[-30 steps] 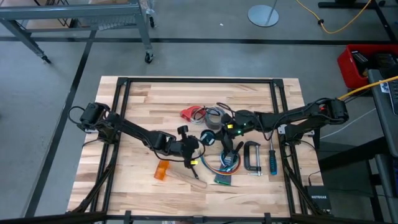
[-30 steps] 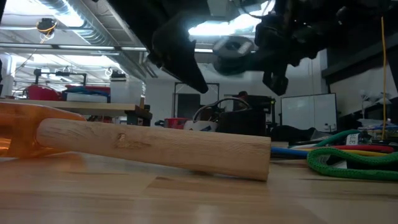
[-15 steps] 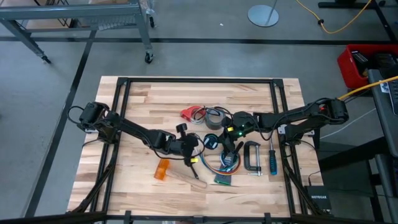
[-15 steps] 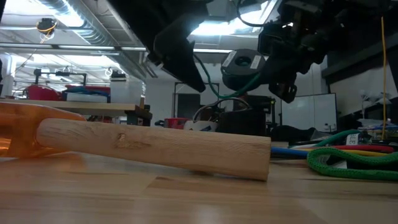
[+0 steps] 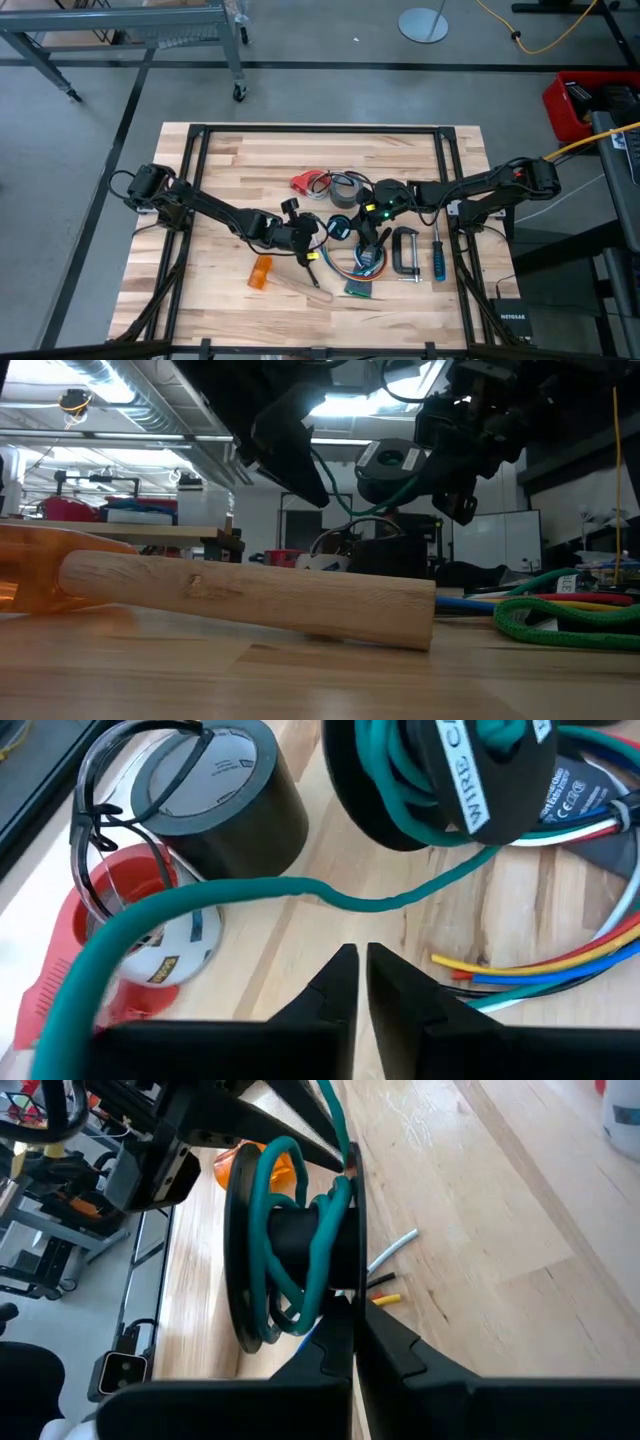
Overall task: Coil cords
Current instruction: Coil the blue wire onto the spool
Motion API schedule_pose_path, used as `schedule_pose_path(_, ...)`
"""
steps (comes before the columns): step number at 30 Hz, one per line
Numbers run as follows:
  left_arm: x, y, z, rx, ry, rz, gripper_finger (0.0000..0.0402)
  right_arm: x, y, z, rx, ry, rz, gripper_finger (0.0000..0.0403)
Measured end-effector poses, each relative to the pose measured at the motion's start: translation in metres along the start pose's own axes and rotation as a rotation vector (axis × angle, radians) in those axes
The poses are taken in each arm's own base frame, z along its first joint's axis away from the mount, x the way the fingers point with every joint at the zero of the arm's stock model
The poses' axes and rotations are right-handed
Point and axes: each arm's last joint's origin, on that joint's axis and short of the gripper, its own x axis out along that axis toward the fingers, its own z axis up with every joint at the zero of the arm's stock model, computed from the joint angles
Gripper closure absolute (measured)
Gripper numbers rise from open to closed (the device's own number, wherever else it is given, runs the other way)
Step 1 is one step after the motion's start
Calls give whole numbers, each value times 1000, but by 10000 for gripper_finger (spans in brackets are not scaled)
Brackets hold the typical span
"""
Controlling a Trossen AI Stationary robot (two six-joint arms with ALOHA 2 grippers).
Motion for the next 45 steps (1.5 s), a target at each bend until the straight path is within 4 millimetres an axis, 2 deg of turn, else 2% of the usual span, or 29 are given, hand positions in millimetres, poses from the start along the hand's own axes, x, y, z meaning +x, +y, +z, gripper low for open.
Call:
schedule_pose_path(6, 4, 6, 2, -8, 5, 15, 325, 0, 0, 0, -3, 5, 10, 398)
schedule_pose_path(11, 4, 8, -1, 52, 32, 16, 283, 0, 1, 0, -26, 5, 30, 398)
schedule_pose_path(14, 3, 9, -9, 102, 114, 16, 279, 0, 1, 0, -30, 8, 35, 398)
schedule_pose_path(17, -3, 13, -26, 172, 264, 60, 289, 0, 2, 1, -30, 8, 36, 398)
schedule_pose_path(22, -13, 18, -43, 116, 414, 149, 313, 0, 2, 0, -30, 8, 36, 398)
schedule_pose_path(28, -13, 2, -35, 40, 277, 85, 331, 0, 2, 1, -30, 6, 36, 398)
schedule_pose_path(35, -9, -16, -8, 143, -1, -14, 327, 0, 5, 4, -46, -20, 78, 398)
schedule_pose_path(38, -4, -18, -4, 149, -43, -22, 316, -1, 9, 9, -71, -47, 157, 398)
schedule_pose_path(45, 10, -27, -10, 175, -53, -23, 286, -4, 20, 19, -132, -131, 295, 398)
